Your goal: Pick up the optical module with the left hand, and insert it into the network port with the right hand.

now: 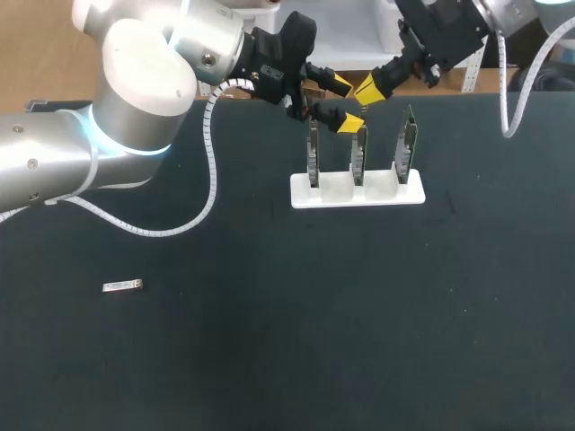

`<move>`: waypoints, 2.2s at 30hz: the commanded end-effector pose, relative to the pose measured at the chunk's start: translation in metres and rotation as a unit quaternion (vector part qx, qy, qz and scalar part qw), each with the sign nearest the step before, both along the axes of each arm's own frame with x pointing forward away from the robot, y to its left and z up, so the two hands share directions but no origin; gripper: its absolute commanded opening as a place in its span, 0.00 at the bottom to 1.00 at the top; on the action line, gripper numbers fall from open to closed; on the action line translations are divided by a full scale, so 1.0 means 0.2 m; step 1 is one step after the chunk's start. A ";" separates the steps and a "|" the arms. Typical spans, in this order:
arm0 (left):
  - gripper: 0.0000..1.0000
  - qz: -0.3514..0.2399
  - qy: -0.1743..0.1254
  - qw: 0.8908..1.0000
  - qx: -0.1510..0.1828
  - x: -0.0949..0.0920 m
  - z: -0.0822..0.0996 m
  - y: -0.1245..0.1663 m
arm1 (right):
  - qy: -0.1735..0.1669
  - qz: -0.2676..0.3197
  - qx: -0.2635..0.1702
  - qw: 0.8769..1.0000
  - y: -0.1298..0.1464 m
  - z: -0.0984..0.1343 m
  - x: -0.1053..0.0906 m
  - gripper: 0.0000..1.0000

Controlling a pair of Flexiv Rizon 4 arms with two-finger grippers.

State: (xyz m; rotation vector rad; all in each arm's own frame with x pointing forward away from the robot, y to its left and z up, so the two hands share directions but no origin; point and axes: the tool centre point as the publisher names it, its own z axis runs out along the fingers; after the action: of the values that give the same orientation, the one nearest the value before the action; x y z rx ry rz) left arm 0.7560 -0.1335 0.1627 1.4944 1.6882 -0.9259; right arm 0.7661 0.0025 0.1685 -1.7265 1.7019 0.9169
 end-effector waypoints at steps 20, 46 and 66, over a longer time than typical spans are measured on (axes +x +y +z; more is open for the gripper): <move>1.00 0.001 -0.001 1.000 -0.001 0.00 0.00 0.00 | 0.019 0.005 -0.002 1.000 0.01 -0.06 0.01 0.00; 1.00 0.001 -0.001 1.000 -0.001 0.00 0.00 0.00 | 0.037 0.007 -0.004 0.999 0.01 -0.12 -0.01 0.00; 1.00 0.001 -0.001 1.000 -0.001 0.00 0.00 0.00 | 0.045 0.004 -0.007 0.999 0.02 -0.15 -0.02 0.00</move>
State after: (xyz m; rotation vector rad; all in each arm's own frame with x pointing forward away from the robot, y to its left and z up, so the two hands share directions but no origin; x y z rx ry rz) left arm 0.7560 -0.1335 0.1627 1.4944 1.6882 -0.9259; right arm 0.7622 0.0053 0.1450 -1.7259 1.7607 1.0032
